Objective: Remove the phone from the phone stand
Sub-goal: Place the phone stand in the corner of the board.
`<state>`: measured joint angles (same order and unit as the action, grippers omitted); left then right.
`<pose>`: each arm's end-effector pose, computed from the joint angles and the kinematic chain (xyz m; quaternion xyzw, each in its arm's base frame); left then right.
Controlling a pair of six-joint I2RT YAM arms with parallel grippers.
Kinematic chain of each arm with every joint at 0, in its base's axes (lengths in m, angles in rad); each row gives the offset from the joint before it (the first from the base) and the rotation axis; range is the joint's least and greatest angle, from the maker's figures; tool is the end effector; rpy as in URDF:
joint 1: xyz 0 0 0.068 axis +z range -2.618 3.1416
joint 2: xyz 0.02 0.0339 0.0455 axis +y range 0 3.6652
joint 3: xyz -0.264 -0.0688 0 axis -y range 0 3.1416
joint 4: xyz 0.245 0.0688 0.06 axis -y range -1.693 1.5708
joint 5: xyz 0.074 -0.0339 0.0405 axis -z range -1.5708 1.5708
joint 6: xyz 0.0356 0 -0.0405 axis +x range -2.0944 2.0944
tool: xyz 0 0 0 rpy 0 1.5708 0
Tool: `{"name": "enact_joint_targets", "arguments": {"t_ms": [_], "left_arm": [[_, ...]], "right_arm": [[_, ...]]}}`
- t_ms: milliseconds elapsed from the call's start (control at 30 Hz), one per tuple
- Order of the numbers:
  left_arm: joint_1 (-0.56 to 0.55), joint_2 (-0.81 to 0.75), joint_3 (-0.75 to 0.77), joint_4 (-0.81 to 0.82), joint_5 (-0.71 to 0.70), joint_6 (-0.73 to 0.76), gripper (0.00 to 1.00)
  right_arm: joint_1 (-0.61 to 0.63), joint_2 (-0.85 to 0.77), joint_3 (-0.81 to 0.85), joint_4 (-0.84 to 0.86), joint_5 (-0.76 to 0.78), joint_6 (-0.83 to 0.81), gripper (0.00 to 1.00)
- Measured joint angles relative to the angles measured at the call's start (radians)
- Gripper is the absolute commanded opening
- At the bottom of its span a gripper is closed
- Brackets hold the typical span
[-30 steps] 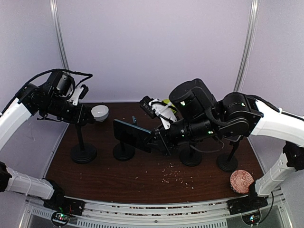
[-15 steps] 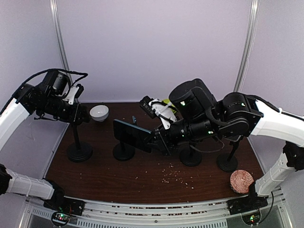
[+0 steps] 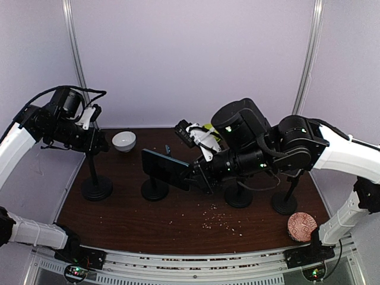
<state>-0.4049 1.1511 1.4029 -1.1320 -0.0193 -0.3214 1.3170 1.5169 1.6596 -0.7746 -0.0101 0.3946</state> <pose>0.1883 -0.0800 0.3893 0.0360 0.9402 -0.1117 0.3196 0.0821 0.3178 0.4066 -0.3989 0.7976 0.3445 0.2932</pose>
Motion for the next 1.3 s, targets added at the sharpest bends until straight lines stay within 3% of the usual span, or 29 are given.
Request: {"name": "enact_joint_targets", "arguments": {"t_ms": [367, 733, 1033, 1300], "left_arm": [[0.124, -0.012, -0.026, 0.109, 0.038, 0.077, 0.00], [0.209, -0.011, -0.230, 0.481, 0.012, 0.145, 0.00], [0.293, 0.015, -0.312, 0.743, -0.011, 0.179, 0.00], [0.356, 0.087, -0.333, 0.876, -0.004, 0.183, 0.00]], "right_arm": [[0.000, 0.000, 0.000, 0.000, 0.000, 0.008, 0.00], [0.000, -0.033, -0.030, -0.006, 0.019, 0.032, 0.00], [0.000, -0.078, -0.057, -0.015, 0.040, 0.050, 0.00], [0.000, -0.111, -0.090, -0.017, 0.051, 0.052, 0.00]]}}
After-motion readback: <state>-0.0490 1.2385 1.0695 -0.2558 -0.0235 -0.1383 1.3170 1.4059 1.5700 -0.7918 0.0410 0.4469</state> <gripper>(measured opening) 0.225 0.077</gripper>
